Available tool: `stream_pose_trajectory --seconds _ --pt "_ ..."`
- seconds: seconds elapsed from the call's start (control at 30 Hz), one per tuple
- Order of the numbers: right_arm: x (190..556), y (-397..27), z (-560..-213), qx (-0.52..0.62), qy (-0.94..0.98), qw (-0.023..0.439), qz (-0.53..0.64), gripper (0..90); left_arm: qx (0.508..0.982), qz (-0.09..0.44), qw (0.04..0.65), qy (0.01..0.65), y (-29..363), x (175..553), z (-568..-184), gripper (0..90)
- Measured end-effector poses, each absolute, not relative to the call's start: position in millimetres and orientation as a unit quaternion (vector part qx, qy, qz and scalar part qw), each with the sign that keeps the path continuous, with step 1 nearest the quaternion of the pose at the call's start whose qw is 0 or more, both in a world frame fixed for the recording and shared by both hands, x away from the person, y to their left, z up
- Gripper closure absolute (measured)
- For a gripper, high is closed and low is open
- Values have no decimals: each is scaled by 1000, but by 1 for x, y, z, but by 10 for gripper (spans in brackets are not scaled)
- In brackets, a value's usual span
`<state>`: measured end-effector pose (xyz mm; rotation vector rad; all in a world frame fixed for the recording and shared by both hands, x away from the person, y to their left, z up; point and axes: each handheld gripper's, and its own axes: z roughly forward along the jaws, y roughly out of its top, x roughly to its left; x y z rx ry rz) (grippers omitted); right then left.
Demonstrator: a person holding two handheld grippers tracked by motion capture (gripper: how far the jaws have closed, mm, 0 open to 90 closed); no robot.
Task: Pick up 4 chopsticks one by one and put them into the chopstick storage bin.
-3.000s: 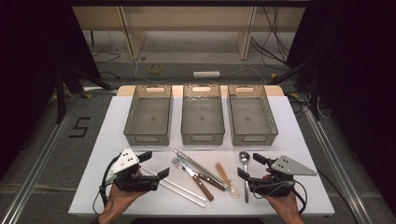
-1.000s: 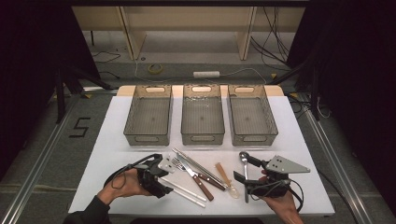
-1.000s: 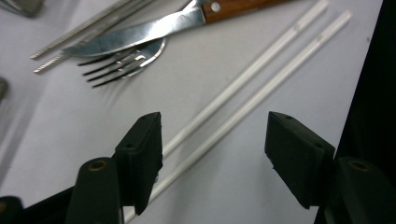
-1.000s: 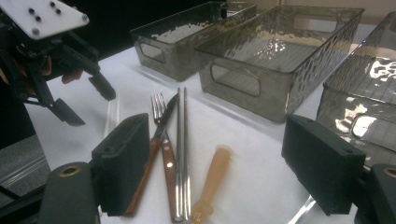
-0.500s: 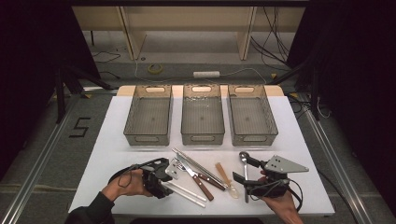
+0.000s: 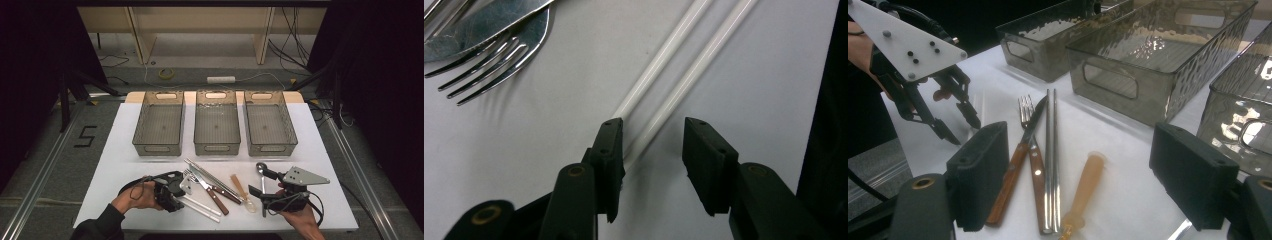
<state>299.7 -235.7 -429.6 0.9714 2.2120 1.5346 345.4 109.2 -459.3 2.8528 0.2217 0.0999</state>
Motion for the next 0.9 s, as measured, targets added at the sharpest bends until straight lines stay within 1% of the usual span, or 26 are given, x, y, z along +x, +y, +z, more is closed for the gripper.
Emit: stream_pose_trajectory --seconds 0.23,0.43,0.5,0.6,0.9 --pt "300 -235 -430 334 767 137 530 248 990 37 125 61 107 345 -461 625" --pt "301 -235 -430 334 768 135 530 248 991 34 115 60 103 344 -461 672" --pt "301 -235 -430 335 768 133 530 248 993 37 103 48 102 342 -460 677" --pt "300 -235 -430 334 768 135 530 248 993 40 102 42 101 340 -461 705" --pt "300 -235 -429 333 768 141 528 251 994 41 103 19 101 338 -461 739"
